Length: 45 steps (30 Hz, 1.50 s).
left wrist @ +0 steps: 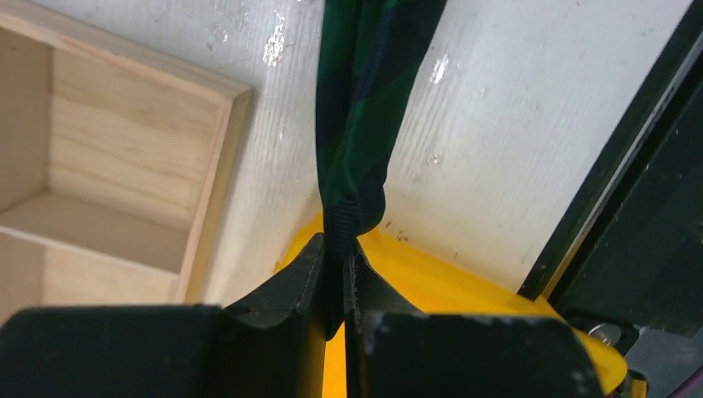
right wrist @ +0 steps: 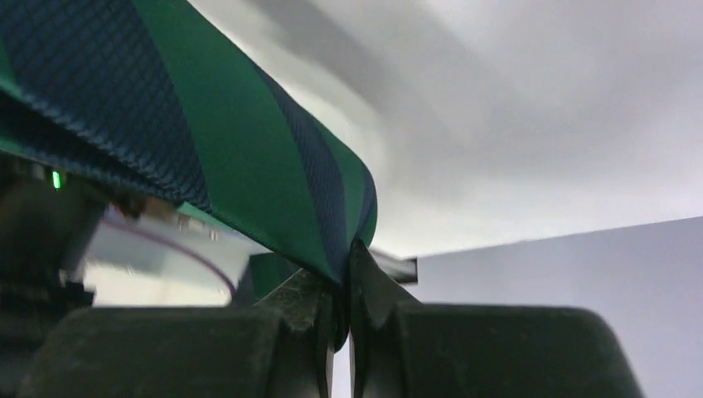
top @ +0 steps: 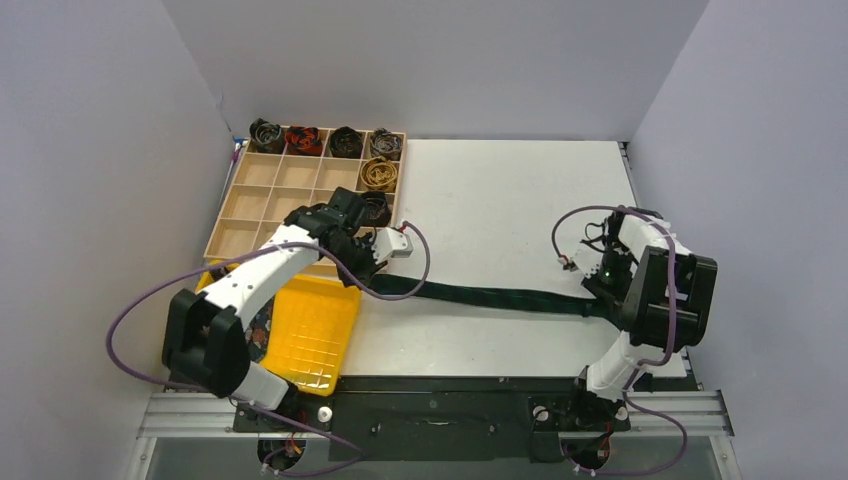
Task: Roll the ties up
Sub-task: Flatten out the tie at the center of the board.
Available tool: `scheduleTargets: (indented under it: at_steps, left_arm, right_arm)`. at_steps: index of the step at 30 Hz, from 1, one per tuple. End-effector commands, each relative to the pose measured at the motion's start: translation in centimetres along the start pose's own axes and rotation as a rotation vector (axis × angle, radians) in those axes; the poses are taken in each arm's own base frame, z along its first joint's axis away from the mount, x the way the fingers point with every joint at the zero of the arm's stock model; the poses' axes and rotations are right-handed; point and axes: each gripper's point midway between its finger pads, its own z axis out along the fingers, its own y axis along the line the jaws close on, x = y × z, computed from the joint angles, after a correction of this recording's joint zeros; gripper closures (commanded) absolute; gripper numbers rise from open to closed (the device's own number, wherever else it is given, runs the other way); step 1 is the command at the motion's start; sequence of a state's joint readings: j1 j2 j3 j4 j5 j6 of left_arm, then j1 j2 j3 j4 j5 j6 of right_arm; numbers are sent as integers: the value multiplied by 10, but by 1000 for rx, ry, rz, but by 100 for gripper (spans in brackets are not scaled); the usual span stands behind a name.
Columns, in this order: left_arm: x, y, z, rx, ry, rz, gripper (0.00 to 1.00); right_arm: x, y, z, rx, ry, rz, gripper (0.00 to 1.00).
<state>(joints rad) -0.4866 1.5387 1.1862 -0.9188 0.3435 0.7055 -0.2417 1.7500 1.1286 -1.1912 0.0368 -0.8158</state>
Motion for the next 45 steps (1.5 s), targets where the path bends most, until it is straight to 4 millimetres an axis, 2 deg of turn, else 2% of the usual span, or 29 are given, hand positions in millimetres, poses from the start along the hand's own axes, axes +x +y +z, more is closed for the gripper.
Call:
scheduleTargets:
  at_steps: [1, 3, 4, 5, 6, 7, 8, 9, 10, 11, 12, 13, 14, 17, 18, 20, 22, 25, 29, 33, 36, 37, 39, 41, 45]
  left_arm:
    - [10, -13, -51, -22, -16, 168, 100]
    - [18, -16, -57, -24, -7, 213, 100]
    - [21, -17, -58, -21, 0, 227, 100]
    - [25, -17, -55, -14, 14, 251, 100]
    - [28, -18, -51, 5, 30, 256, 100]
    - [29, -19, -49, 20, 34, 272, 100]
    - [29, -19, -45, 44, 45, 272, 100]
    - [27, -20, -43, 58, 43, 268, 100]
    - [27, -18, -38, 76, 53, 253, 100]
    - [26, -16, -34, 83, 54, 246, 100]
    - [28, -13, -29, 92, 73, 232, 100]
    - [28, -9, -26, 87, 79, 228, 100]
    - [31, -6, -22, 89, 98, 216, 100]
    - [31, 2, -17, 73, 103, 206, 99]
    - [32, 3, -16, 73, 103, 206, 98]
    - [32, 5, -12, 71, 107, 210, 97]
    - [34, 9, -9, 66, 117, 207, 96]
    - [35, 15, -5, 56, 129, 197, 93]
    - [41, 21, -3, 46, 148, 171, 86]
    - [53, 27, -5, 33, 162, 116, 85]
    - [63, 32, -7, 17, 170, 87, 84]
    - [65, 34, -9, 9, 170, 82, 81]
    - [67, 34, -9, 4, 167, 81, 67]
    - [64, 34, -9, -3, 154, 76, 58]
    - [54, 38, -10, -22, 119, 51, 49]
  right_arm:
    - [72, 26, -23, -122, 239, -333, 100]
    - [78, 17, -25, -127, 305, -404, 100]
    - [75, 13, -22, -154, 326, -426, 100]
    - [66, 5, -26, -143, 329, -430, 100]
    - [59, 1, -21, -177, 350, -437, 100]
    - [47, -10, -28, -155, 344, -427, 100]
    - [37, -14, -21, -185, 373, -443, 99]
    - [25, -26, -26, -148, 367, -429, 97]
    - [14, -32, -20, -151, 390, -443, 95]
    - [1, -47, -19, -111, 390, -421, 88]
    - [-13, -60, -27, -57, 368, -408, 81]
    - [-18, -67, -26, -42, 371, -387, 79]
    - [-26, -78, -34, 0, 342, -361, 74]
    - [-27, -98, -53, 72, 287, -300, 60]
    - [-24, -107, -60, 101, 267, -281, 52]
    - [-16, -123, -72, 168, 234, -232, 46]
    - [-9, -130, -81, 207, 183, -168, 45]
    - [-1, -123, -92, 207, 75, -79, 45]
    - [-6, -94, -82, 101, -62, 52, 51]
    - [-34, -61, -65, -91, -224, 227, 59]
    - [-46, -45, -51, -181, -269, 289, 61]
    - [-50, -40, -45, -205, -279, 302, 60]
    - [-52, -33, -38, -235, -286, 298, 57]
    - [-53, -30, -35, -240, -300, 298, 57]
    - [-57, -29, -35, -207, -329, 335, 57]
